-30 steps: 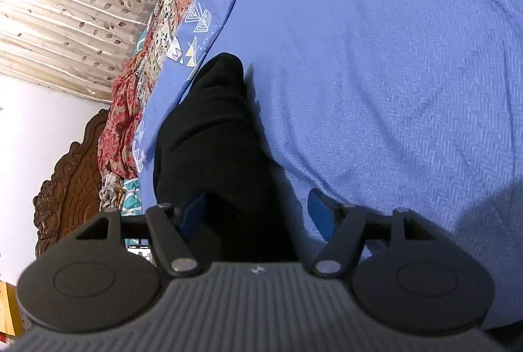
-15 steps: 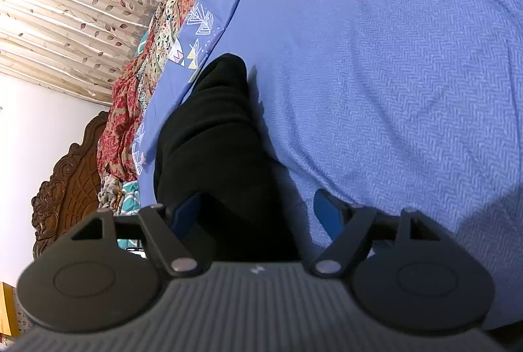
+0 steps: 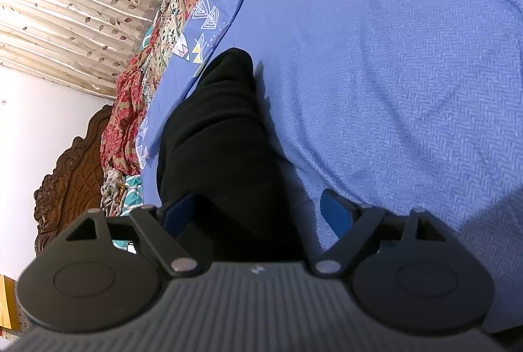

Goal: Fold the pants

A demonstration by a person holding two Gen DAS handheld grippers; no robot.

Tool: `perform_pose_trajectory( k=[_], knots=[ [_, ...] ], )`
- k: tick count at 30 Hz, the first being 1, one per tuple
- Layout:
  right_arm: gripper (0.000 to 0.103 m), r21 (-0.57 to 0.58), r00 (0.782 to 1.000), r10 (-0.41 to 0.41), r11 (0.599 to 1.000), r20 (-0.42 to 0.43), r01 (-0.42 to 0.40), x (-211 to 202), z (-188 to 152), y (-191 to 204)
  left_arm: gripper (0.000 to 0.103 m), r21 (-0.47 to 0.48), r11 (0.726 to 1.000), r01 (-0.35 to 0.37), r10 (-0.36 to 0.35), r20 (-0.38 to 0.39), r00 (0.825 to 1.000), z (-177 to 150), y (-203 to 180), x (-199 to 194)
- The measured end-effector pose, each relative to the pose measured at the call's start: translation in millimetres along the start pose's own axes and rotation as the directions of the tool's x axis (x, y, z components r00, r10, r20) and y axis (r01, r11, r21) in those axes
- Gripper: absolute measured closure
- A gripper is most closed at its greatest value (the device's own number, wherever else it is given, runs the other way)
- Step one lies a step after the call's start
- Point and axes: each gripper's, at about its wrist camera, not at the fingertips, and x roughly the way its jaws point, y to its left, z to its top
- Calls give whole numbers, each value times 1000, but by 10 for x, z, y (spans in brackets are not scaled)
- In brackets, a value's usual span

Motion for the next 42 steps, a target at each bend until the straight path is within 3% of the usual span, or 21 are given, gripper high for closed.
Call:
perform_pose_trajectory(
  k=[13,21,35,42],
  knots=[
    [16,-3,1000,4,1000,0,-4,-10,-6,-1,0,22,999,25,-25,-24,999,30,24,-46],
    [16,-3,1000,5,1000,0,-5,-13,-10,-3,0,126,989,-76,73,30,997,16,-163,-208],
    [14,-16,1000,8,1000,-1,-8,-23,-22,3,0,282,931,-234,198,148,969,-26,-467,-416],
    [10,-48,1000,11,999,-1,-11,-13,-37,22,0,223,956,-189,175,84,981,-5,-296,-347]
  ],
)
